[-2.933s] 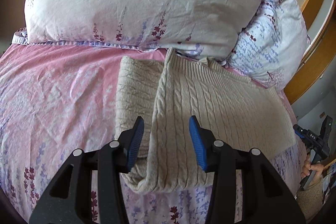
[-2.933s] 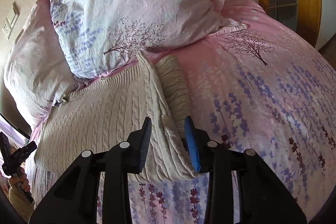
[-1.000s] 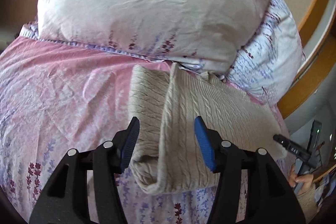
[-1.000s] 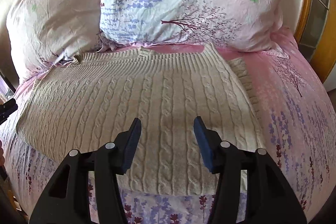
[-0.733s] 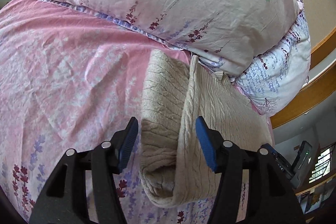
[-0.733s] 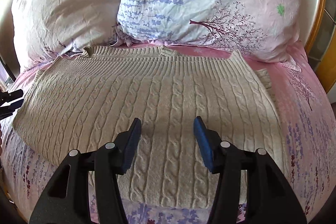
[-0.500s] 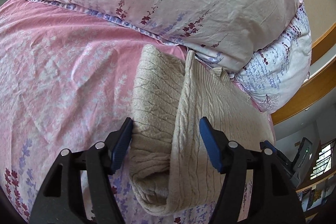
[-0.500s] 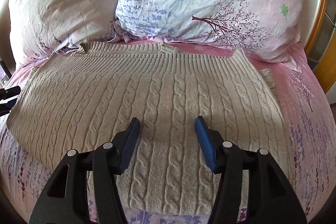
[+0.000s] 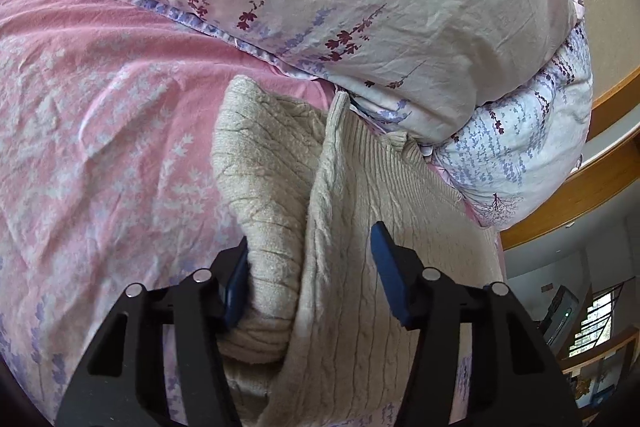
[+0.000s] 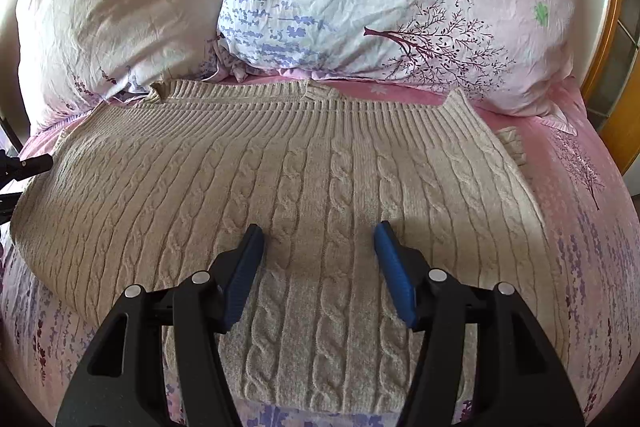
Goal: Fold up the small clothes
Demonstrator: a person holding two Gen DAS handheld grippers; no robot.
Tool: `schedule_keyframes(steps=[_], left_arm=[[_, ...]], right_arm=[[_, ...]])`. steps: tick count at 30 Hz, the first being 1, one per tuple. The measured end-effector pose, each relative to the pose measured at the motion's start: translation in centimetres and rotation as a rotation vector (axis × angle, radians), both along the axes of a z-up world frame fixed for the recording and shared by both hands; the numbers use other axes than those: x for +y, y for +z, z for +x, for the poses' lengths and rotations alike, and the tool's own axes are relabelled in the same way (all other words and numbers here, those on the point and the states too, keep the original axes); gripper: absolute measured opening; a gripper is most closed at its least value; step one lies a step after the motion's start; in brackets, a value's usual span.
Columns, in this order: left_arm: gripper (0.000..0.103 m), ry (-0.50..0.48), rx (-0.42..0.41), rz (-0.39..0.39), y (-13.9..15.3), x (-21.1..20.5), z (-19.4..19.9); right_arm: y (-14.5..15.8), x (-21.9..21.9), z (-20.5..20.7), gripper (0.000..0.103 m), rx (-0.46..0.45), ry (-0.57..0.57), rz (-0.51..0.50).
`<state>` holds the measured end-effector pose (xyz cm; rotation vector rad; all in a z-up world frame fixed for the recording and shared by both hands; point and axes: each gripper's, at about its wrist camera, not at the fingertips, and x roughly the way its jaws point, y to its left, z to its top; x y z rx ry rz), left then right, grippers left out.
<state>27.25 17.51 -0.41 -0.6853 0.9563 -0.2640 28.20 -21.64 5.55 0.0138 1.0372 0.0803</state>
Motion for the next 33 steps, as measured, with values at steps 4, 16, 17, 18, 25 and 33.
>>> schedule_keyframes(steps=[4, 16, 17, 18, 25, 33], left_arm=[[0.029, 0.002, 0.035, -0.06, -0.7, -0.8, 0.7], [0.022, -0.068, -0.1, -0.203, 4.4, -4.8, 0.4], [0.022, -0.08, -0.111, -0.223, 5.0, -5.4, 0.3], [0.022, -0.091, -0.124, -0.242, 5.6, -6.1, 0.3], [0.021, -0.174, -0.17, -0.305, 9.5, -12.7, 1.6], [0.021, -0.335, -0.139, -0.374, 8.7, -25.1, 3.1]], right_arm=[[0.0, 0.0, 0.0, 0.06, -0.001, -0.001, 0.004], [0.1, -0.2, -0.2, 0.061, 0.001, -0.002, 0.028], [0.2, -0.2, -0.2, 0.061, 0.003, 0.0, 0.032], [0.2, -0.3, -0.2, 0.061, 0.005, 0.002, 0.038], [2.2, -5.1, -1.3, 0.061, -0.044, -0.038, 0.254], [3.3, -14.7, -2.6, 0.071, -0.037, -0.086, 0.725]])
